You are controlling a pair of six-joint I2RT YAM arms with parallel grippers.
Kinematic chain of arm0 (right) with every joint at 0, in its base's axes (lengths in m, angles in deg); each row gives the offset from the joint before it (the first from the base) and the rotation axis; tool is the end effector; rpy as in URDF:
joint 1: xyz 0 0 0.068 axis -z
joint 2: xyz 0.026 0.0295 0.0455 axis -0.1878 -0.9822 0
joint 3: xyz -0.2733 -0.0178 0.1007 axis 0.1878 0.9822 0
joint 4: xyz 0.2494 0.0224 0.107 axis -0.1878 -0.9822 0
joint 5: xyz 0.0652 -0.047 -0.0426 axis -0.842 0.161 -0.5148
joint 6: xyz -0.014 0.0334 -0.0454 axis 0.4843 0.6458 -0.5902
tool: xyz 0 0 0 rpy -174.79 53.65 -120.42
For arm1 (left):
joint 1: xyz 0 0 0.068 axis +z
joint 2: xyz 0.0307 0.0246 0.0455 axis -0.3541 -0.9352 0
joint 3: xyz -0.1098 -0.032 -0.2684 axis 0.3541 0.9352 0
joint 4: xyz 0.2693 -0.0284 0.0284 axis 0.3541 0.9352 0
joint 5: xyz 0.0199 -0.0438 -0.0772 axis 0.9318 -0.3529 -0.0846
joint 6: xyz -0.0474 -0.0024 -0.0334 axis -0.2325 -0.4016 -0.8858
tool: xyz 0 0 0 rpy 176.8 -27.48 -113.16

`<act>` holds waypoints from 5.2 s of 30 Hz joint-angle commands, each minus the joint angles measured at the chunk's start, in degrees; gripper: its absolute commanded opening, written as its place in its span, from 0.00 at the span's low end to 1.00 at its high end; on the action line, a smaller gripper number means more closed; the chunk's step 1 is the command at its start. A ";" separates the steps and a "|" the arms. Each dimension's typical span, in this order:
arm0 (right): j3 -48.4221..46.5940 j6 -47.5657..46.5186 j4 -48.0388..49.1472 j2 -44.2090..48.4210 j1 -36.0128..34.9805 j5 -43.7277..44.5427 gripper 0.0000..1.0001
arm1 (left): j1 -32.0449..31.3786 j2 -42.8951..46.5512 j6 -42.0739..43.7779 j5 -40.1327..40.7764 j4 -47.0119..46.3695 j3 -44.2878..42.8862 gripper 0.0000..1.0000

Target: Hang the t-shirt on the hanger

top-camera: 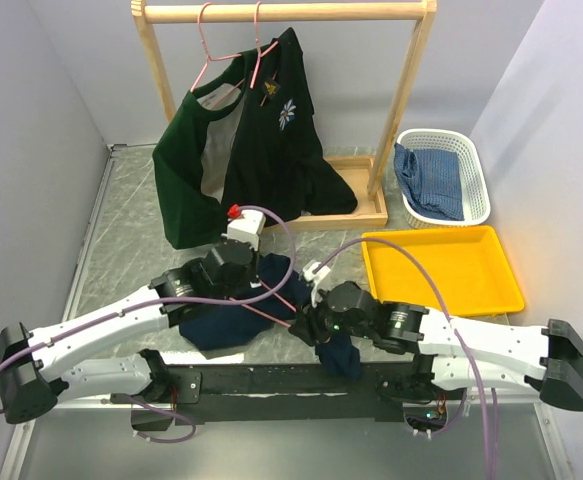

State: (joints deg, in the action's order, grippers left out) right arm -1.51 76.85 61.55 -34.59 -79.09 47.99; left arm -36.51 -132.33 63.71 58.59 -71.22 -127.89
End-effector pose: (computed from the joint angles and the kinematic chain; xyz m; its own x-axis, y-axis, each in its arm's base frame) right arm 0.0820 0.2027 0.2464 -0.5282 -0.2851 -0.7998 -0.7767 0.5429 0.3194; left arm 0.1497 -0.1928 0.3183 -0.4116 0.0508 -0.9100 0.3411 0.9344 -0.1022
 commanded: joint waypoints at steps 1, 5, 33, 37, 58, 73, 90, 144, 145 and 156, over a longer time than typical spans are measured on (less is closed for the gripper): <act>-6.61 3.53 -5.87 5.90 -0.28 6.93 0.62 | 0.39 4.60 -1.73 2.51 -4.89 1.55 0.01; -11.97 6.96 -11.25 9.43 1.81 13.88 0.69 | 0.39 6.45 -1.91 3.12 -4.71 1.99 0.01; -35.63 5.73 -5.46 -42.95 21.69 1.93 0.46 | 0.30 11.81 -0.85 5.67 -6.20 2.87 0.01; -33.52 5.30 -5.11 -41.99 21.60 2.72 0.50 | 0.30 12.69 -0.85 6.99 -6.73 3.04 0.01; -11.03 10.92 1.22 -14.06 23.45 2.11 0.00 | 4.59 10.06 -7.26 16.57 -6.03 1.81 0.01; -8.91 11.53 -5.98 1.07 23.53 2.28 0.00 | 8.82 6.19 -14.30 24.74 0.82 -1.70 0.01; -16.37 10.22 -17.23 8.29 26.52 3.69 0.00 | 9.53 8.30 -15.98 28.79 2.68 0.49 0.01; -49.26 -14.04 -31.04 5.55 16.33 -9.75 0.73 | -17.36 -20.35 21.30 26.68 24.03 -62.44 0.01; -47.51 -14.13 -31.47 6.17 16.15 -9.93 0.73 | -17.36 -20.18 21.30 25.63 22.03 -61.65 0.01; -38.71 -13.07 -34.99 9.43 13.60 -9.42 0.72 | -17.36 -18.77 23.93 20.26 12.34 -58.21 0.01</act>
State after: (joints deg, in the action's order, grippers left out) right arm -41.66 64.17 26.99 -26.07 -64.34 37.23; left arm -53.61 -153.05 86.15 81.16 -52.16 -183.93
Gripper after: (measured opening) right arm 0.720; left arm 0.058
